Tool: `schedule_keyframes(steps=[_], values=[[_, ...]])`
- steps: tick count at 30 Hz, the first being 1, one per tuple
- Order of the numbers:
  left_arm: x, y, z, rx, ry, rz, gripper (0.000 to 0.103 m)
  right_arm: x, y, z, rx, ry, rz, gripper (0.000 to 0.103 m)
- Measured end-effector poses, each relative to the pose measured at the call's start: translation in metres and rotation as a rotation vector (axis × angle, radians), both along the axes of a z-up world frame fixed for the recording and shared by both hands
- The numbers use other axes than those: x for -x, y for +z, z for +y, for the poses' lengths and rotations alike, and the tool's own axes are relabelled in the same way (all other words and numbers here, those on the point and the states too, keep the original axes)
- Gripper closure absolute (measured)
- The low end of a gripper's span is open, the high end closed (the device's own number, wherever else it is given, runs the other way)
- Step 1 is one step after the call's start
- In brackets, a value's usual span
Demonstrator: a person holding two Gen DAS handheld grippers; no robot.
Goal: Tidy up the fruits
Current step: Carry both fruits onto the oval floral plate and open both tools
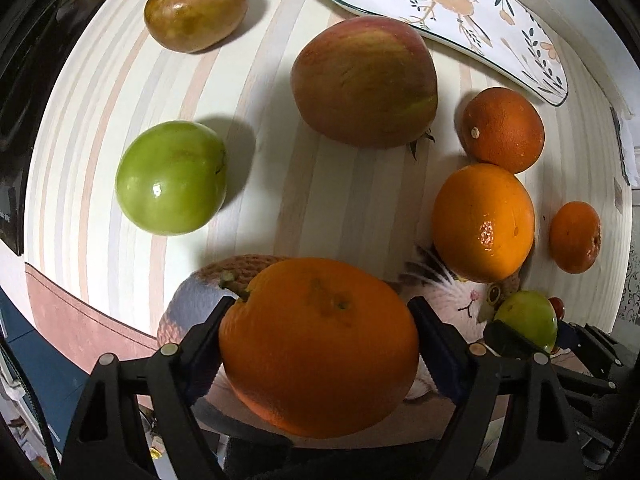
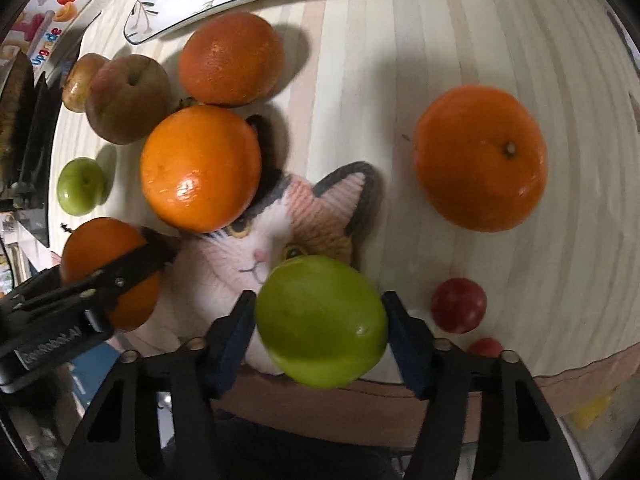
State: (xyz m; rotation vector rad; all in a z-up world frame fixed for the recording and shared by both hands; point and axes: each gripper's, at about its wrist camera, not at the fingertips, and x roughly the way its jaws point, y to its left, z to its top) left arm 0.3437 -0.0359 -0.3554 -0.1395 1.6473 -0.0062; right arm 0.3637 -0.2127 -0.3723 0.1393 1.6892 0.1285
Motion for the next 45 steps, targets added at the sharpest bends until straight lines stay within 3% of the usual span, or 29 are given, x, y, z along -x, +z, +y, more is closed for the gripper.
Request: schedule_keyframes(steps=[9,14,19,25,29,33,37,45], values=[[0.001,0.014,0.002,-0.010,0.000,-0.006,0.019,0.007,0.009,0.001,-0.038,-0.004,-0.029,0.040],[-0.001,0.044,0.002,0.029,-0.004,-0.036,0.019,0.000,0.032,-0.005,-0.071,-0.007,-0.052,0.040],[-0.013,0.081,0.001,0.080,-0.013,-0.085,0.019,-0.009,0.078,-0.008,-0.115,-0.013,-0.112,0.040],[-0.064,0.149,0.007,0.216,0.014,-0.174,0.019,-0.045,0.134,-0.034,-0.172,-0.056,-0.214,0.040],[-0.127,0.166,-0.008,0.222,-0.012,-0.241,0.019,-0.100,0.153,-0.038,-0.160,-0.074,-0.291,0.040],[-0.189,0.152,-0.021,0.182,-0.048,-0.255,0.019,-0.160,0.142,-0.031,-0.109,-0.057,-0.335,0.040],[-0.244,0.114,-0.037,0.147,-0.067,-0.188,0.019,-0.211,0.108,-0.021,-0.048,-0.006,-0.321,0.040],[-0.272,0.050,-0.046,0.162,-0.055,-0.039,0.019,-0.256,0.059,-0.005,0.014,0.094,-0.254,0.040]])
